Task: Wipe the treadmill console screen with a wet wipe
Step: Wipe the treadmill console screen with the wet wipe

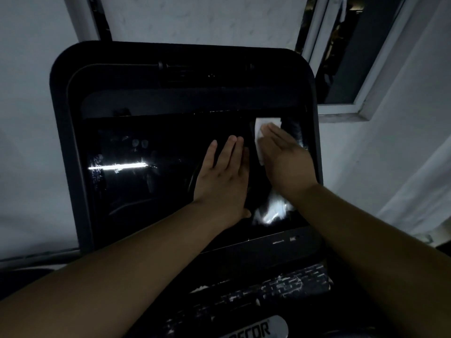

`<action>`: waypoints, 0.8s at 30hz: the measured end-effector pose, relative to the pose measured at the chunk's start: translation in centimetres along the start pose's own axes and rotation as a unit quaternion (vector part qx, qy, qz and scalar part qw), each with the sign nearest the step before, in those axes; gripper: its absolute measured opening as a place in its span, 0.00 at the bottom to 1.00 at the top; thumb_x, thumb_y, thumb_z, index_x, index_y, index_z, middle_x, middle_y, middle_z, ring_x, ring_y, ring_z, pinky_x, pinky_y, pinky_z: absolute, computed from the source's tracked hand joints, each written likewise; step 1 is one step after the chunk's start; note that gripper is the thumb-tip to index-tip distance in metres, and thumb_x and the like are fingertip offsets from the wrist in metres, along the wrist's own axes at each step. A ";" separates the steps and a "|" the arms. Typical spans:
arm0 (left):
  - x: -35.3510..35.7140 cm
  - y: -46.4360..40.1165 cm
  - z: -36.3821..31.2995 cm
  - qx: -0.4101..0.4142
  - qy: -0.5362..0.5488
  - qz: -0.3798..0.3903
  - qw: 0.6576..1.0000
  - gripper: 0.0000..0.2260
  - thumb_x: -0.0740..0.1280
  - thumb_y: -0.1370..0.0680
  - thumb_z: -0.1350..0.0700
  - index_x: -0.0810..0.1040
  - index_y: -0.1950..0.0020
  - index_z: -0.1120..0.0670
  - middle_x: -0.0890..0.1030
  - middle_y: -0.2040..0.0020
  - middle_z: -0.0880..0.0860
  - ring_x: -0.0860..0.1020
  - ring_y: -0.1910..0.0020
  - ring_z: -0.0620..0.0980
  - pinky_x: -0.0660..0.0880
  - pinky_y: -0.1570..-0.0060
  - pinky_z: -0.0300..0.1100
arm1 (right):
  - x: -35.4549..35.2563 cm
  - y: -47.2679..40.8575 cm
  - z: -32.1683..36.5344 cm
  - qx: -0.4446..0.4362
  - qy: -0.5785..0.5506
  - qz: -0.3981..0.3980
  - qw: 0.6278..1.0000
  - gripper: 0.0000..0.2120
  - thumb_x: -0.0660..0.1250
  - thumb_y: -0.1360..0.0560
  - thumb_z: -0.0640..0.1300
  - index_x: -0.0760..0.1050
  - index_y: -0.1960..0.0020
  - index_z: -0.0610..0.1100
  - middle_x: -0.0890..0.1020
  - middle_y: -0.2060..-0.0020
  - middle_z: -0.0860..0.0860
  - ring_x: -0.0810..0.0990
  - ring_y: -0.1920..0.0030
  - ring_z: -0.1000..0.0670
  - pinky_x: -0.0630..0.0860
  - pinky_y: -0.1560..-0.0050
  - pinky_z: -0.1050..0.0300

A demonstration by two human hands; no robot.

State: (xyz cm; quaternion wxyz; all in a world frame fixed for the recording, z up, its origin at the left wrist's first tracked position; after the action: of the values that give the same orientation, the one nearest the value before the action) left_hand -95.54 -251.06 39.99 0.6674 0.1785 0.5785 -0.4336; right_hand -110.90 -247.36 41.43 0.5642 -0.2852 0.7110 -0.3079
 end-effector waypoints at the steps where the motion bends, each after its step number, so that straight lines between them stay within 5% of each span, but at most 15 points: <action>1: 0.0 0.0 0.0 0.000 0.000 0.000 1.000 0.60 0.68 0.31 0.27 0.36 0.19 0.60 0.34 0.18 0.62 0.30 0.20 0.59 0.33 0.24 0.62 | 0.1 -0.8 -0.2 0.003 0.000 -0.004 1.000 0.17 0.66 0.30 0.31 0.80 0.41 0.34 0.82 0.39 0.39 0.79 0.36 0.41 0.71 0.34 0.53; 5: -0.1 0.1 0.1 -0.003 0.010 0.001 1.000 0.61 0.69 0.31 0.28 0.37 0.19 0.60 0.35 0.18 0.61 0.31 0.20 0.58 0.34 0.24 0.62 | 0.3 -2.1 -0.5 0.014 -0.005 0.015 1.000 0.19 0.68 0.31 0.29 0.79 0.40 0.33 0.81 0.39 0.37 0.80 0.36 0.40 0.76 0.36 0.48; 11: 0.0 0.1 0.1 -0.002 0.001 0.001 1.000 0.60 0.67 0.30 0.27 0.35 0.19 0.60 0.32 0.19 0.61 0.30 0.21 0.58 0.33 0.24 0.62 | -0.5 1.7 0.8 0.012 -0.011 0.041 0.999 0.18 0.57 0.24 0.36 0.79 0.40 0.36 0.81 0.37 0.41 0.77 0.32 0.43 0.74 0.33 0.51; 17: 0.0 0.2 -0.4 -0.001 0.022 0.000 1.000 0.61 0.66 0.30 0.26 0.33 0.20 0.61 0.31 0.20 0.62 0.28 0.21 0.59 0.34 0.24 0.61 | -1.2 11.0 1.8 0.003 -0.044 0.047 0.998 0.18 0.68 0.28 0.28 0.79 0.39 0.33 0.79 0.35 0.40 0.74 0.30 0.42 0.72 0.31 0.51; 24: -0.3 -0.4 -1.1 0.013 0.010 -0.005 1.000 0.61 0.68 0.30 0.27 0.33 0.20 0.61 0.32 0.19 0.62 0.30 0.21 0.59 0.34 0.24 0.62 | -1.3 15.7 2.1 0.019 -0.063 0.079 0.995 0.17 0.68 0.26 0.31 0.79 0.37 0.34 0.77 0.32 0.41 0.71 0.27 0.43 0.76 0.35 0.45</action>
State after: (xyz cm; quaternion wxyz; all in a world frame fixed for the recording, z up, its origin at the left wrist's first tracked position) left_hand -96.57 -250.36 40.06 0.6568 0.1886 0.5808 -0.4424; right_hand -109.50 -236.45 29.93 0.6358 -0.2360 0.6884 -0.2572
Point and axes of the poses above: each hand's wrist, its own y-axis away from the middle knuckle, its own x-axis out of the palm, z = x × y, the point moved 3 cm from there along -y, towards the middle knuckle
